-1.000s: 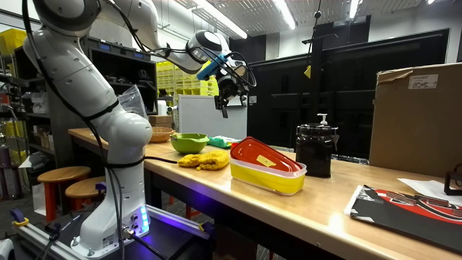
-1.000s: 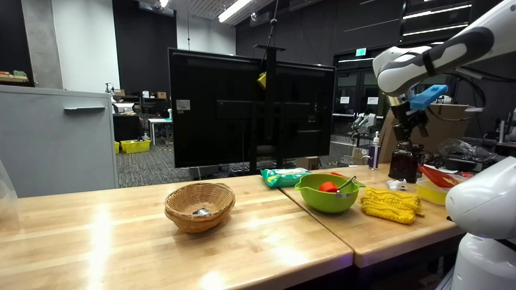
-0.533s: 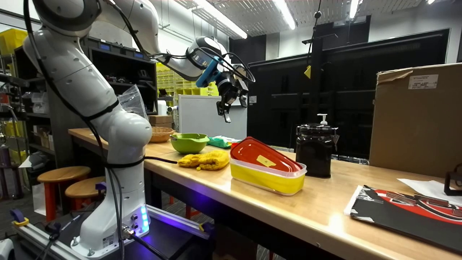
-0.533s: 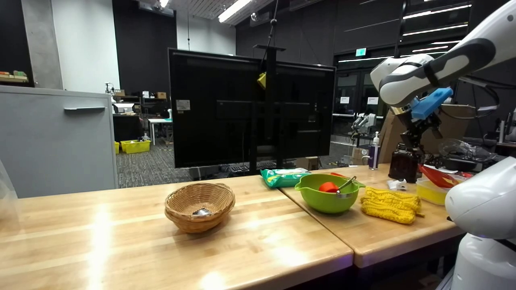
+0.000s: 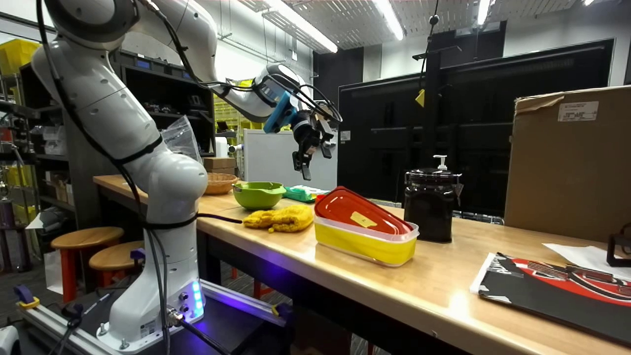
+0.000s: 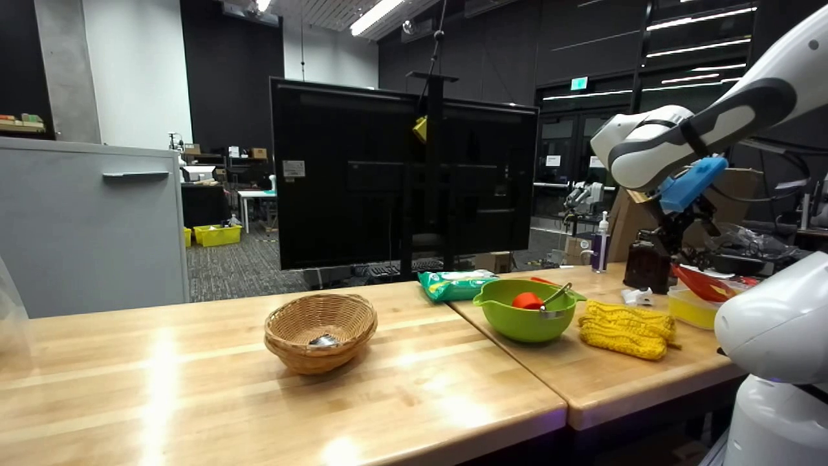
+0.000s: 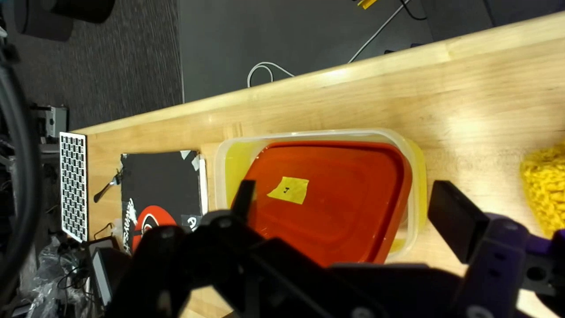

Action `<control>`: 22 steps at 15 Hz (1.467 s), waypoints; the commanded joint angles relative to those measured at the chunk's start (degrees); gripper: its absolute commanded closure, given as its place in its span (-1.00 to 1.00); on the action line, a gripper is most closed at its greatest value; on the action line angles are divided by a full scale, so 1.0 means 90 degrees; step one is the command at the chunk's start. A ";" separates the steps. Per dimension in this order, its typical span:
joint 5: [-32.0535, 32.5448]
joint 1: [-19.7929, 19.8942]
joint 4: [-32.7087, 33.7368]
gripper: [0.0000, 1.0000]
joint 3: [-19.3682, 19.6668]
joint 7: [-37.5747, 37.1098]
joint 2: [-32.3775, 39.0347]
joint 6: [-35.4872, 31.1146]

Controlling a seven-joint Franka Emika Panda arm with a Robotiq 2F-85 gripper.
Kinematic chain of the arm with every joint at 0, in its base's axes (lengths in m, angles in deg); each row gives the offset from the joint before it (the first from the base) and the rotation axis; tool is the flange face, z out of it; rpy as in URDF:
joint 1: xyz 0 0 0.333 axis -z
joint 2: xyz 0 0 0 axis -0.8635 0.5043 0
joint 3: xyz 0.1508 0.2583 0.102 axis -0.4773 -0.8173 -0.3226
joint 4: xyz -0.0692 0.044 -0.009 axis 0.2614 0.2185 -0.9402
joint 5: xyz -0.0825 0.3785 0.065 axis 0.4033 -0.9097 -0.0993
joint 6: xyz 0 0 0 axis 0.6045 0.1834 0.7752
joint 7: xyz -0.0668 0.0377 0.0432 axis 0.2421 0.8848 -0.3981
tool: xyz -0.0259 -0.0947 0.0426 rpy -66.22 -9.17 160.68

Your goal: Put the red lid on the counter.

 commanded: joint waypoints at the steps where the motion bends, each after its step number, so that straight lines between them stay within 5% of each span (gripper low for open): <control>1: 0.0251 -0.0079 -0.0217 -1.00 0.0052 -0.0212 -0.0073 -0.0016; 22: 0.0691 0.0123 0.0183 -1.00 0.0673 -0.0003 0.1338 -0.1582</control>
